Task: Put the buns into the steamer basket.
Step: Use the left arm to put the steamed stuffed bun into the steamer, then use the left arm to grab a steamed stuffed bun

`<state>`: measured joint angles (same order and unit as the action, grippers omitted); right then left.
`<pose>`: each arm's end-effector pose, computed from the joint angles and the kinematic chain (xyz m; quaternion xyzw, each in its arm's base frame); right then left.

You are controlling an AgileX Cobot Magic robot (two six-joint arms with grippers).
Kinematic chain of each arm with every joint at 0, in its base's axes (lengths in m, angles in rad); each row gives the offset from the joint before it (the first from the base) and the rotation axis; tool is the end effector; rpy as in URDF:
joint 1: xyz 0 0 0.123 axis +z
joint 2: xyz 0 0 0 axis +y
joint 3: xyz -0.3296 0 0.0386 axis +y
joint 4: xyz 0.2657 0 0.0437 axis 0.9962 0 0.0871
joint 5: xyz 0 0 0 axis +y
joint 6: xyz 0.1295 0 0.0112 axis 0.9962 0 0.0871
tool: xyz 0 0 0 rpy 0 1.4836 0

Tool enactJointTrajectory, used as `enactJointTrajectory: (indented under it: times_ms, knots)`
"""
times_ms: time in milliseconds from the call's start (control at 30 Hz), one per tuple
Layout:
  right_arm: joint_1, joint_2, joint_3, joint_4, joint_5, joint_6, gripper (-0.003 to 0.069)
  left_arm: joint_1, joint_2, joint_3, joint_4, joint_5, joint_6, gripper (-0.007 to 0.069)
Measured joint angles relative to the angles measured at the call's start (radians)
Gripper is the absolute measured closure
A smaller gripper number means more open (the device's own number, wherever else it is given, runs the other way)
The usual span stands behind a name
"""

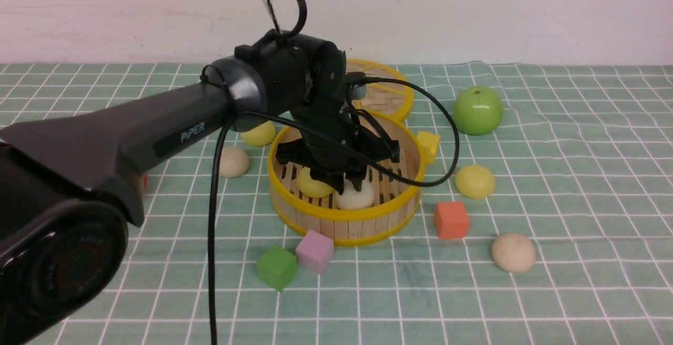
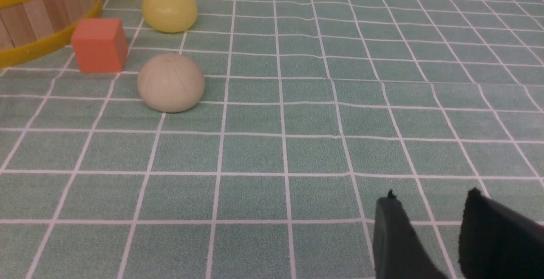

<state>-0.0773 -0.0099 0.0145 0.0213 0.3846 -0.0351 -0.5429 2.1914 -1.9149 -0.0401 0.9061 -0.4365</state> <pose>0.0599 -0.0036 0.1620 0.0226 0.8051 -0.0242 0.5922 0.4688 -0.2877 0.2227 0.0434 0.9708 -0.1268 0.1992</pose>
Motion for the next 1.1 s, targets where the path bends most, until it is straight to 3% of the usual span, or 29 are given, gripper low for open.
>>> enactJointTrajectory:
  times_ms: [67,233,500,733,1100]
  knots:
    - [0.000,0.000,0.000,0.000,0.000,0.000,0.0421,0.000,-0.021,-0.003,0.005,0.057,-0.016,0.0296]
    - [0.000,0.000,0.000,0.000,0.000,0.000,0.0421,0.018,-0.114,-0.017,0.025,0.137,-0.024,0.0236]
    - [0.000,0.000,0.000,0.000,0.000,0.000,0.0421,0.145,-0.246,-0.022,0.099,0.202,-0.043,0.0283]
    - [0.000,0.000,0.000,0.000,0.000,0.000,0.0421,0.271,-0.202,-0.021,0.124,0.205,0.032,0.0318]
    - [0.000,0.000,0.000,0.000,0.000,0.000,0.0421,0.335,-0.023,-0.020,0.162,-0.029,0.190,0.0320]
